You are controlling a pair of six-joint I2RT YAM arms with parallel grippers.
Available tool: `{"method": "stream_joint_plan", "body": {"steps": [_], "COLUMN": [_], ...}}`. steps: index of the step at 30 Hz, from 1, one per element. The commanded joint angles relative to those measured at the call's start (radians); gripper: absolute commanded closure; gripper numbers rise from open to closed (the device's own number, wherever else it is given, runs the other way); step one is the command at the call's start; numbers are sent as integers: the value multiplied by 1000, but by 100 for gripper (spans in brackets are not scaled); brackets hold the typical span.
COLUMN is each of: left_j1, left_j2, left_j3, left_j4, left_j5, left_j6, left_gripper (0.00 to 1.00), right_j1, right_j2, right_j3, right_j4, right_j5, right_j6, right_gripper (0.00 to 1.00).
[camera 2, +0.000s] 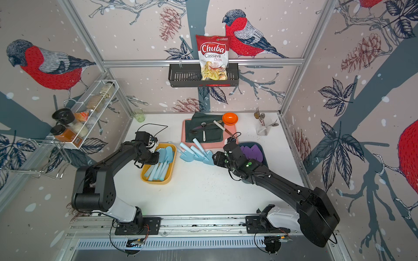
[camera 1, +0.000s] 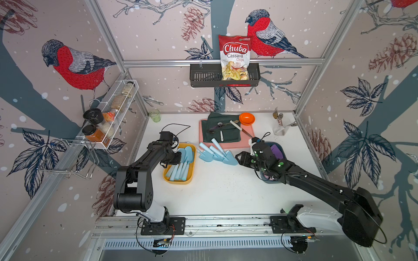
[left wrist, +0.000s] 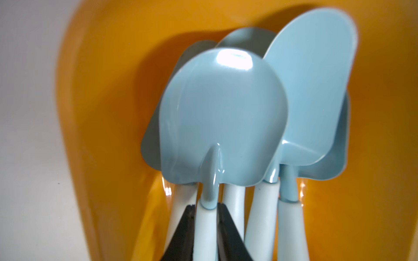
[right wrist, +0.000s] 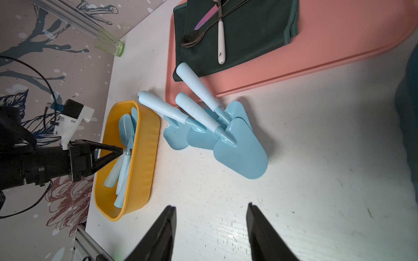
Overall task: Sort the small shovels by color and place them into the storage box
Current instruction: Place the shovel in the storage box, then pick up the shovel from the center of the board.
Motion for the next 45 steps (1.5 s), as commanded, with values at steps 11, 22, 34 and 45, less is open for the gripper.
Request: {"method": "stream_joint_plan", "body": {"steps": [11,22,34,45], "left_j1": [1,2,0,-65], "left_j2": [-257,-313,-317,-64], "left_j3": [-16,-60,-53,249], "left_j4": [65,92,-14,-321], "left_j5": [161,345,577,560], "left_j6": [-30,116,638,1334], "left_gripper": [60,60,58,50], "right_j1": [24,84,116,118], "right_j2": [65,189,265,243], "right_j3": [38,151,202,184], "right_j4": [8,-60,-36,-38], "right_j5": [5,56,74,88], "right_j6": [-4,-101,-163,-168], "right_gripper": [45,47,48,48]}}
